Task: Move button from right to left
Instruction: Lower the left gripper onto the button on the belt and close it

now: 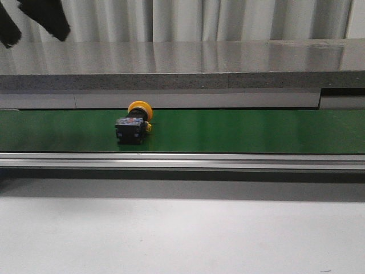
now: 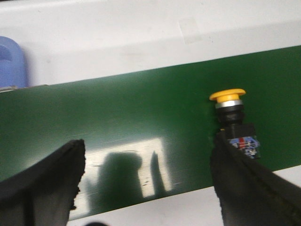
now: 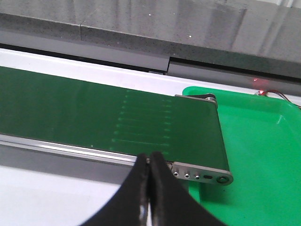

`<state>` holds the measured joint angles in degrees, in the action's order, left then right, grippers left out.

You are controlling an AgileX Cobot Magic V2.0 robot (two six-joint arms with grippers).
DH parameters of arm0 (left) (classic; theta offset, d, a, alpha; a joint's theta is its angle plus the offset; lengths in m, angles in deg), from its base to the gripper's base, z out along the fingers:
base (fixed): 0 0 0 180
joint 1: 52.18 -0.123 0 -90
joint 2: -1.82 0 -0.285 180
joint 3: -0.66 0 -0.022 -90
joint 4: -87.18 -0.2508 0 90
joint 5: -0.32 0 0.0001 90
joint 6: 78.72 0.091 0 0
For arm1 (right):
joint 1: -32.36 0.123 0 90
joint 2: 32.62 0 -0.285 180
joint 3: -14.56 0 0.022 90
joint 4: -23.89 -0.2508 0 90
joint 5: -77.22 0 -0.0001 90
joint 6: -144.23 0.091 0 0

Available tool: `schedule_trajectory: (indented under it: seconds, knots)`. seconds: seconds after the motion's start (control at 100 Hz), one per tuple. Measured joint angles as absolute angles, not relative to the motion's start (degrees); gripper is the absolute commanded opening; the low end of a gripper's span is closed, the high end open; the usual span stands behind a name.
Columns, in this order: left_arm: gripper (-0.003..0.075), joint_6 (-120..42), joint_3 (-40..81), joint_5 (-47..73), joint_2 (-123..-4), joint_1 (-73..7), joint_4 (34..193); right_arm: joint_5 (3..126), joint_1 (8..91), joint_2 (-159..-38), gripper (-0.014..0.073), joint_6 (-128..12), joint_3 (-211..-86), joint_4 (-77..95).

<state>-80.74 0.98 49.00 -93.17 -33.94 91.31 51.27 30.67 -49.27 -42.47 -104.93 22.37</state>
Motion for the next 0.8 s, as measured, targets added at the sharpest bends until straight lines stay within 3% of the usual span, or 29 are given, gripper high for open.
schedule_trajectory:
  seconds: [0.34,0.8]
  knots:
    - [0.0547,-90.5,-9.0,58.7,-105.9,-26.1,83.1,51.3,30.7,-49.3,-0.0059,-42.5,-104.9,22.4]
    - [0.0547,-94.8,-12.2,61.9,-113.5,-25.8,84.3,51.3,30.7,-49.3,-0.0059,-42.5,-104.9,22.4]
